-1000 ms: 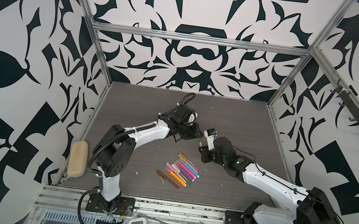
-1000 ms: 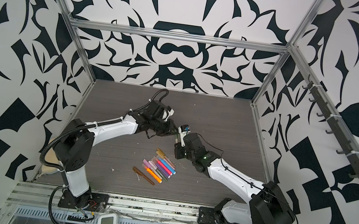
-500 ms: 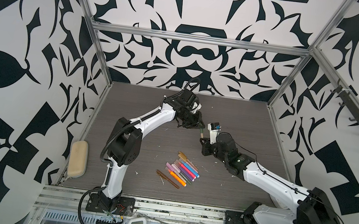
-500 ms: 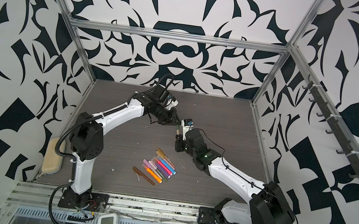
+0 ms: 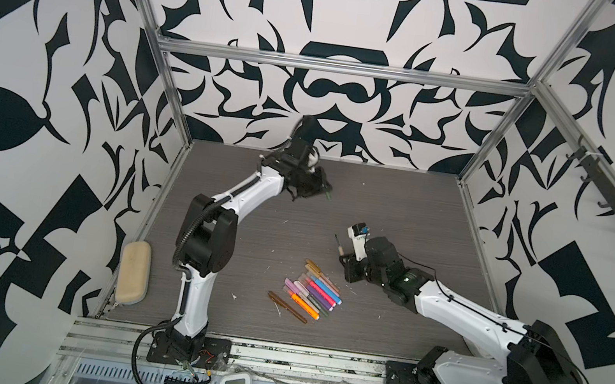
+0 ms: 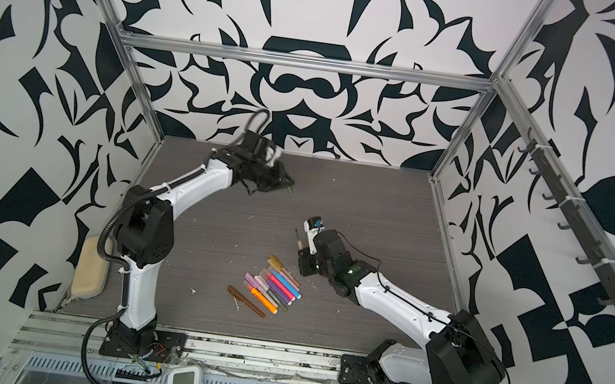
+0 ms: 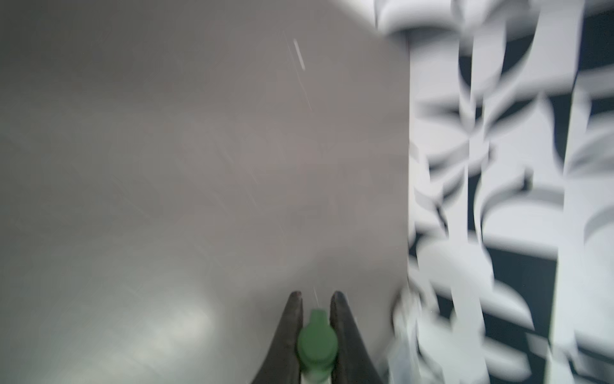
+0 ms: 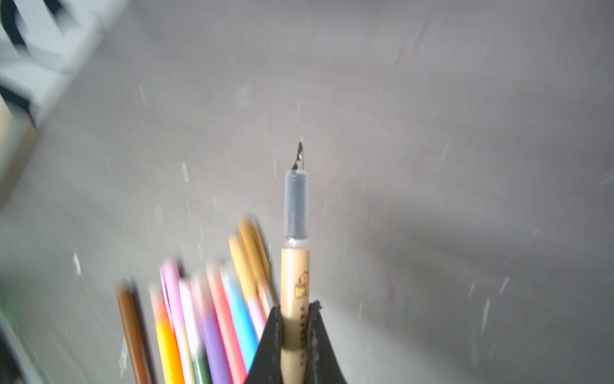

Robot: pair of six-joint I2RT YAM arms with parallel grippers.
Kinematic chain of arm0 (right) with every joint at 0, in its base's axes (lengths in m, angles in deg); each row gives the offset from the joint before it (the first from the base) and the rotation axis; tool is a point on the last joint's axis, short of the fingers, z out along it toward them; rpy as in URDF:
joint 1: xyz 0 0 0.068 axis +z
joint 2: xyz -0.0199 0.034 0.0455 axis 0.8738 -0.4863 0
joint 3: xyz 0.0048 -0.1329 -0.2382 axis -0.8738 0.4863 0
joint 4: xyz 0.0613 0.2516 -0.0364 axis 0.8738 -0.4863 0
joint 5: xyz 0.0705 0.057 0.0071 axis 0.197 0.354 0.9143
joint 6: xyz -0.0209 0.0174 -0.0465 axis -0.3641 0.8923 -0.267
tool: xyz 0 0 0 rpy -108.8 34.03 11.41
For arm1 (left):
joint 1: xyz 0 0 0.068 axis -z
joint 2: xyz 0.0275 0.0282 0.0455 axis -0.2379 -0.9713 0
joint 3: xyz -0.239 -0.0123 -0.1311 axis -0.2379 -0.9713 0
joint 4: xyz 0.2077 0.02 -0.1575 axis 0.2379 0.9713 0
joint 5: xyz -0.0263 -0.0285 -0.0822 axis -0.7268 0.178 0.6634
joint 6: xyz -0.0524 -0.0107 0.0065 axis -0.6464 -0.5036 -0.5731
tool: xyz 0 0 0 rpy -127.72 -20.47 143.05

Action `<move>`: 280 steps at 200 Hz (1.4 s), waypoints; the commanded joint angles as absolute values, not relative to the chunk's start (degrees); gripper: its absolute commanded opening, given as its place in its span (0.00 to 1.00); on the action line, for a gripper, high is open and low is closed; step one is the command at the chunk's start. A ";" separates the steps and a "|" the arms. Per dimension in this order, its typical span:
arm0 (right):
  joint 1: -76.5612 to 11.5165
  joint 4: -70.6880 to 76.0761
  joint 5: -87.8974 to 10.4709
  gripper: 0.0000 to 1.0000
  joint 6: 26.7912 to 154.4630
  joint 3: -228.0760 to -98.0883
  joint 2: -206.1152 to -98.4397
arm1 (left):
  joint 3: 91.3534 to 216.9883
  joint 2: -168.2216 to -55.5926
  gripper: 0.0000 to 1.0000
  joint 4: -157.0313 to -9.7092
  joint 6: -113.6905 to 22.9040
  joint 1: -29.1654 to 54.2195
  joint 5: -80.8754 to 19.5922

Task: Open the pen caps
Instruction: 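Pull the green cap off the pen with the left gripper, moving away, then lower the green cap to the table with the left gripper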

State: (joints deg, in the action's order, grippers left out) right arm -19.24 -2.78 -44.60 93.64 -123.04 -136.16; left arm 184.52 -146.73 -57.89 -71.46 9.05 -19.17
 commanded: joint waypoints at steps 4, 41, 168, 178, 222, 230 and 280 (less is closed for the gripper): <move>-18.98 -7.35 -41.16 0.00 91.88 -122.87 -134.73 | 187.49 -148.03 0.00 -62.59 -71.91 4.90 -27.84; -18.96 -7.29 -41.58 0.00 92.27 -123.18 -135.29 | 191.04 -149.64 0.00 -54.36 -67.12 3.86 -29.26; -18.98 -7.74 -42.27 0.00 92.66 -123.87 -136.37 | 203.67 -164.40 0.00 -19.17 -48.64 7.12 -36.81; -18.98 -7.73 -42.27 0.00 92.71 -123.88 -136.40 | 203.64 -165.11 0.00 -18.70 -48.24 7.49 -36.85; -18.98 -7.85 -42.28 0.00 92.72 -123.97 -136.54 | 203.01 -167.09 0.00 -18.40 -47.60 8.76 -35.33; -18.98 -7.87 -42.26 0.00 92.66 -123.93 -136.58 | 202.72 -167.25 0.00 -18.57 -47.60 8.97 -34.86; -18.98 -7.96 -42.18 0.00 92.62 -124.15 -136.82 | 201.13 -168.17 0.02 -19.92 -48.30 9.59 -32.21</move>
State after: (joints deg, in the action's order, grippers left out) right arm -18.86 -7.85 -42.13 93.02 -122.34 -136.81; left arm 201.91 -166.77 -21.94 -48.45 9.42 -34.10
